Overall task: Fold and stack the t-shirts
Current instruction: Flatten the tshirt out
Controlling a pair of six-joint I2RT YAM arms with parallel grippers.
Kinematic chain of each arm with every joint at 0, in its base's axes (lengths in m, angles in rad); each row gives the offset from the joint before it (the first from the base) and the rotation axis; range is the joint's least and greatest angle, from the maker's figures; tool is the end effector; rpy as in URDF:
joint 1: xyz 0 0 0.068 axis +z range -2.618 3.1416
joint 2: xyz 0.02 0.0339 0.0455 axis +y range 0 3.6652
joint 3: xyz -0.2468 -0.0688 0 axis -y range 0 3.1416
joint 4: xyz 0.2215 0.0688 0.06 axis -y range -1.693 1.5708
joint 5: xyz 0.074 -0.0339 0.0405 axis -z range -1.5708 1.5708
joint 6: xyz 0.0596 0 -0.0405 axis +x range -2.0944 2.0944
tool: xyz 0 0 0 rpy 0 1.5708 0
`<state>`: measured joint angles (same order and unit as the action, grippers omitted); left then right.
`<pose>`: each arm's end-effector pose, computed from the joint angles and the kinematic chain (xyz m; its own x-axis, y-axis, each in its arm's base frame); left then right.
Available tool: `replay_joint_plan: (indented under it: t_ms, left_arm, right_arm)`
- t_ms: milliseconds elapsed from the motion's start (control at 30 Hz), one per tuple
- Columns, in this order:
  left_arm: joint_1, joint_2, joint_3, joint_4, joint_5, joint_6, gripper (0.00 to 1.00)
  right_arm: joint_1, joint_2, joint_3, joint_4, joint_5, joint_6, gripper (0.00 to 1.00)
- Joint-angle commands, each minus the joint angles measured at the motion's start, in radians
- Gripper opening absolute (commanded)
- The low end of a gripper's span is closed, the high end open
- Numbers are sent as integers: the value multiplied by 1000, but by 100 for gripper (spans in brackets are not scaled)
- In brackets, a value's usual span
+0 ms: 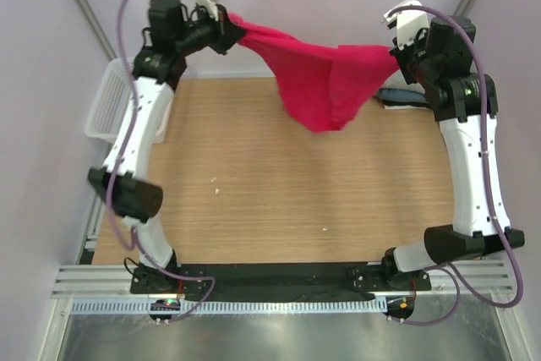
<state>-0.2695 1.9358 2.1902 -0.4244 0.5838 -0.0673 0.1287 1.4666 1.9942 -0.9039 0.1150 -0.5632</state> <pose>0.4051 -0.1460 0.4369 -0.2129 0.0006 -0.9771 0.7331 0.6612 -0.1593 0.2780 0.0291 0.4734 -0.2966 -0.5732 -0.7639 -0.2129 0.8194 -0.5322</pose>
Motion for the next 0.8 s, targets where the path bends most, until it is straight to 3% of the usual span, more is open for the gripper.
replay_joint_plan:
  t_ms: [0,233,433,667,767]
  left_arm:
    - [-51,-185,-104,-85,14,162,0]
    - [-62,-407,-351,-218,70,146,0]
    - [-82,-552,-624,-244,62,104,0]
    - [-85,-503,-586,-270,-24,159,0]
    - [-83,-474,-547,-357,-18,191,0]
  right_arm:
    - [-3,-123,41,48,-24,39,1]
    - [-8,-173,-41,-46,-101,82,1]
    - [-6,-170,-158,-21,-221,177,1]
    - [-8,7,-86,-24,-225,117,1]
    - [-8,73,-64,-23,-241,126,1]
